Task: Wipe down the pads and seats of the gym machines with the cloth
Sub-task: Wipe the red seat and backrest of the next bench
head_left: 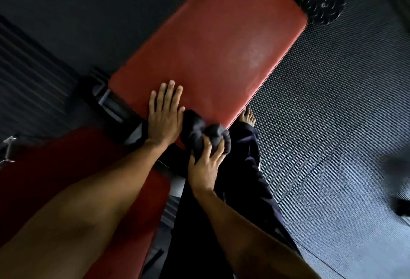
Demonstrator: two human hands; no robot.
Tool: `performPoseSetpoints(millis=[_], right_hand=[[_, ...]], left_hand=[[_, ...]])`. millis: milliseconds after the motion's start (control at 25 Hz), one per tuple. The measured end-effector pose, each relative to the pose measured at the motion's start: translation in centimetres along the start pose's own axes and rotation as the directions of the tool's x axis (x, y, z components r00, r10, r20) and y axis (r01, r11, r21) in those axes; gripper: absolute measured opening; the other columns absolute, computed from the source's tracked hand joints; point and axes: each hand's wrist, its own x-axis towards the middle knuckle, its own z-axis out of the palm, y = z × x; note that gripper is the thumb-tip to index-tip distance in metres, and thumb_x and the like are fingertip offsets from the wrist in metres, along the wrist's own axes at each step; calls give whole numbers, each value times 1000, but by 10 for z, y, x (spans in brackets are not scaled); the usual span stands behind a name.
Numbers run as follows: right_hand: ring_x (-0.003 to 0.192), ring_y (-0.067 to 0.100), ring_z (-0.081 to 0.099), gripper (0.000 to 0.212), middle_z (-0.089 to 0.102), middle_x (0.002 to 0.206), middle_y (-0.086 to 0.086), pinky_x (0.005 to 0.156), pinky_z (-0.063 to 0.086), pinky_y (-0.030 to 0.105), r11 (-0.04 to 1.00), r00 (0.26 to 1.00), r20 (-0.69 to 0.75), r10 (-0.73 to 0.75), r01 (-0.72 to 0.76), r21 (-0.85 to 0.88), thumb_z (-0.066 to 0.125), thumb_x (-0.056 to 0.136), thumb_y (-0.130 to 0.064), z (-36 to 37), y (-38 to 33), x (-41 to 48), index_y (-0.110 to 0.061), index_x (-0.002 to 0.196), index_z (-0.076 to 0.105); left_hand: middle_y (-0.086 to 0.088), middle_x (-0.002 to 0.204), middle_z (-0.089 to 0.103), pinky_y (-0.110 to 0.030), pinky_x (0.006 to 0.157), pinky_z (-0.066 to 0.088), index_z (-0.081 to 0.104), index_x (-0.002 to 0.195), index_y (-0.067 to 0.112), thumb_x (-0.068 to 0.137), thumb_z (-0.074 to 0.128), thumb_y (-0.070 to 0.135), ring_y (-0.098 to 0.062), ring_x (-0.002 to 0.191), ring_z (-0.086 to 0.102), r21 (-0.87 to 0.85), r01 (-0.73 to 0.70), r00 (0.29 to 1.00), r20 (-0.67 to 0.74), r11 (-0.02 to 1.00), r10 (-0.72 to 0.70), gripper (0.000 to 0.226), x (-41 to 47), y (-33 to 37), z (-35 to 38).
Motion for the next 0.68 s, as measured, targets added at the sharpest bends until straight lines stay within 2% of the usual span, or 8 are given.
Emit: performPoseSetpoints(millis=[120,280,360,440,480,600,680], right_hand=[[141,58,27,80,10,160,13,93,54,62,994,993,81,-85,91,-66,78,78,-15,0,11,-21,-34,143,36],[143,54,24,79,17,158,14,108,41,63,959,977,79,-198,210,-190,76,77,-21,-20,12,25,-34,146,39],[146,53,21,76,19,160,16,116,28,65,941,971,65,-229,238,-240,72,79,-26,-26,0,48,-32,148,39],[150,52,13,71,21,162,16,122,15,65,903,944,95,-317,331,-275,63,81,-31,-23,-17,66,-31,149,40],[150,52,12,70,23,163,16,122,12,64,879,926,121,-359,379,-290,60,81,-33,-19,-24,72,-30,148,41],[143,57,27,72,36,157,19,120,21,66,804,872,183,-453,489,-338,76,74,-30,-9,-33,69,-25,142,50],[139,59,34,78,44,153,19,117,26,67,670,772,289,-566,635,-384,86,65,-29,-10,-16,52,-23,137,57]], left_hand=[[-9,166,18,-47,124,14,24,159,17,108,35,35,-26,154,16,9,-95,995,9,995,95,55,3,-18,-6],[-10,166,19,-45,125,15,26,159,18,109,37,31,-26,153,17,7,-124,992,17,992,124,53,2,-23,-10],[-10,165,23,-47,124,17,30,157,19,108,38,29,-27,153,21,10,-69,998,0,998,69,51,0,-26,-14],[-10,164,26,-49,123,19,34,156,19,105,38,27,-28,151,24,18,-16,1000,-9,1000,16,51,2,-30,-20],[-11,164,26,-49,123,19,34,156,19,103,36,26,-29,151,24,-2,-1,1000,-2,1000,1,53,2,-30,-22],[-10,163,27,-47,124,17,35,155,20,104,36,24,-29,151,24,-33,79,997,-22,996,-79,52,1,-32,-23],[-11,163,28,-48,123,20,37,154,20,106,40,24,-30,151,25,-63,170,984,-47,983,-173,48,0,-37,-25]])
